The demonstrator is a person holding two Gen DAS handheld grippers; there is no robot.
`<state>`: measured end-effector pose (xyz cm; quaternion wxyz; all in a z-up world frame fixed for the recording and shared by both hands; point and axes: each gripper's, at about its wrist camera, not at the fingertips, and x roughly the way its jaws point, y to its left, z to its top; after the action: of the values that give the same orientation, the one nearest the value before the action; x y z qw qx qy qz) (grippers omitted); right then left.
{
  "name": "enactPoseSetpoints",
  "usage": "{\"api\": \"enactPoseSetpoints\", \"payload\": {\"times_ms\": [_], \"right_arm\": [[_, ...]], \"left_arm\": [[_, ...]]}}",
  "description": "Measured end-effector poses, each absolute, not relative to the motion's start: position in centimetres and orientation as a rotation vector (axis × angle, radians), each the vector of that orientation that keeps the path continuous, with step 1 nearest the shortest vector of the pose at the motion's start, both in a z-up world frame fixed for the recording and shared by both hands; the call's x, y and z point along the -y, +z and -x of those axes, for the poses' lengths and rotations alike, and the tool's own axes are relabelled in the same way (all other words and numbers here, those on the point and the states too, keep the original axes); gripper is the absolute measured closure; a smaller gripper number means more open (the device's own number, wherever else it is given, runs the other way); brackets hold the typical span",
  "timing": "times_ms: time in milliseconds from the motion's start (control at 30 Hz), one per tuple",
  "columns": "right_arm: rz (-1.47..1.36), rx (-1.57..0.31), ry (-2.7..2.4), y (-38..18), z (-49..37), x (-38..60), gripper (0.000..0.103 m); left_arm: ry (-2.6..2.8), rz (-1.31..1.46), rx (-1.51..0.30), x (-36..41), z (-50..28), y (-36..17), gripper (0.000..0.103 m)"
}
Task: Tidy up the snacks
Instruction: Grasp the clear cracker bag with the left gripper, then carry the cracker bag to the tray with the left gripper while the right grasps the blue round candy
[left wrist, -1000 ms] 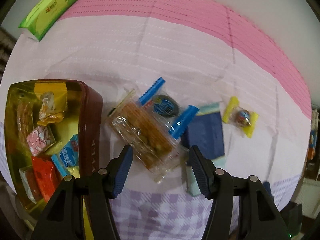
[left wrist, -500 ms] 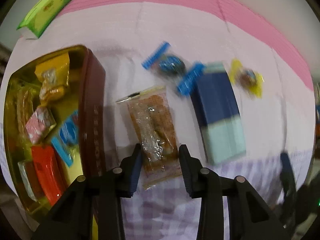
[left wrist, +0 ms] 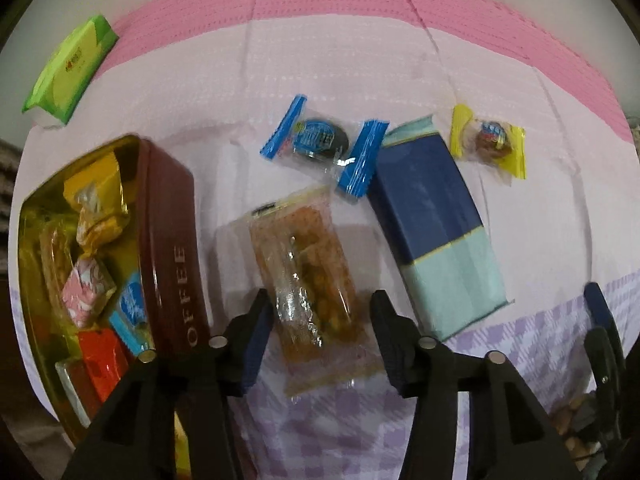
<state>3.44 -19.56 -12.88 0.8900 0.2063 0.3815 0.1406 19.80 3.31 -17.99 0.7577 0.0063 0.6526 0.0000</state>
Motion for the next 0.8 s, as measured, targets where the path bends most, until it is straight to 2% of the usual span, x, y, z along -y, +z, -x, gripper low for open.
{"api": "enactPoseSetpoints", "payload": {"times_ms": [67,100,167,500,800], "right_arm": [[-0.430,-0.792,0.293,-12.9,-3.4,19.6,0.009],[-0.430,-0.792,0.294,-12.9,-3.4,19.6,0.009],[-0.428,-0.793,0.292,-12.9,-3.4,19.5,0.009],[-0.389,-0.807,0.282,-13.0,-3.8,18.6,0.006],[-0.318,-0.829,0.266,-12.9,-4.1,17.5,0.001]], "left_arm": [[-0.002,-0.004,-1.403,-3.3,-20.1,-18.2,0.055],[0.000,-0.003,-1.389,-3.3,-20.0,-18.2,0.064],[-0.035,0.014,-1.383,-3.7,-18.9,-17.6,0.067],[-0.143,0.088,-1.249,-5.8,-10.3,-11.0,0.067],[-0.165,0.200,-1.182,-11.9,-6.4,-7.5,0.067]]}}
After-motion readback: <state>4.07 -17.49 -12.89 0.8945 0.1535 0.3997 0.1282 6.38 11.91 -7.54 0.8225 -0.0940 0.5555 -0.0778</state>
